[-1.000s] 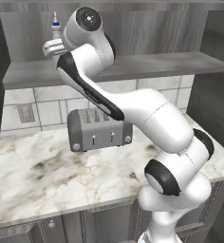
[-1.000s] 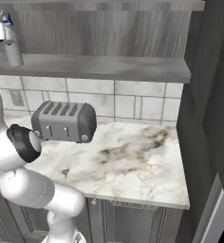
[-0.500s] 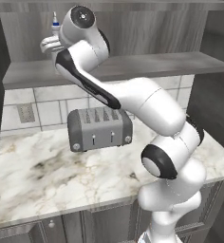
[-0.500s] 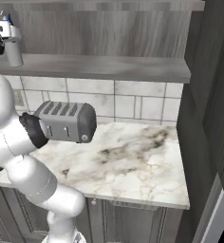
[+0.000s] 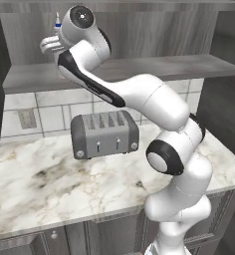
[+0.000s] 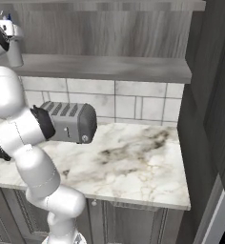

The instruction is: Move the cutting board and knife to the sink. Then move spray from the cabinet to the counter.

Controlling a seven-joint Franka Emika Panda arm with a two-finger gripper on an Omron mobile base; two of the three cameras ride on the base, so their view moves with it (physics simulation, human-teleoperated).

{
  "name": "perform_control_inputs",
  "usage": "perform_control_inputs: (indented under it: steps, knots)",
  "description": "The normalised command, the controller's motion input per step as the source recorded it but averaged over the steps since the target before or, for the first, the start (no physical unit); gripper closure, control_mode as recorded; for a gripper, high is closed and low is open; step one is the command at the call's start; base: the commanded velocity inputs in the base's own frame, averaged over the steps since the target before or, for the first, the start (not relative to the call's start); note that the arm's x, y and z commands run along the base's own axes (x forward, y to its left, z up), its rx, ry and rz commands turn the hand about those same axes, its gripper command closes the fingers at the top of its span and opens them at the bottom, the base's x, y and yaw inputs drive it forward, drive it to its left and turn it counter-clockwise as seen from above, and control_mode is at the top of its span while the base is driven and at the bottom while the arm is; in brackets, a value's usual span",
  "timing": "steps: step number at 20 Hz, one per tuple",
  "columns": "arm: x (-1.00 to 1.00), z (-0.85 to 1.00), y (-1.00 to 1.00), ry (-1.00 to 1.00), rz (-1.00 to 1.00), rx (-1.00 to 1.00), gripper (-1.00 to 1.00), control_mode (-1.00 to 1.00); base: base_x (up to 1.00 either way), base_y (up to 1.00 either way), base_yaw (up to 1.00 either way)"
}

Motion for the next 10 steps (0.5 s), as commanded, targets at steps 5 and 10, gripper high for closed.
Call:
perform_control_inputs:
  steps: [5, 10]
  knots:
    - [0.22, 0.0, 0.01, 0.0, 0.0, 0.0, -1.0, -1.0, 0.0, 0.0, 0.0]
    - [0.2, 0.0, 0.06, 0.0, 0.0, 0.0, -1.0, -1.0, 0.0, 0.0, 0.0]
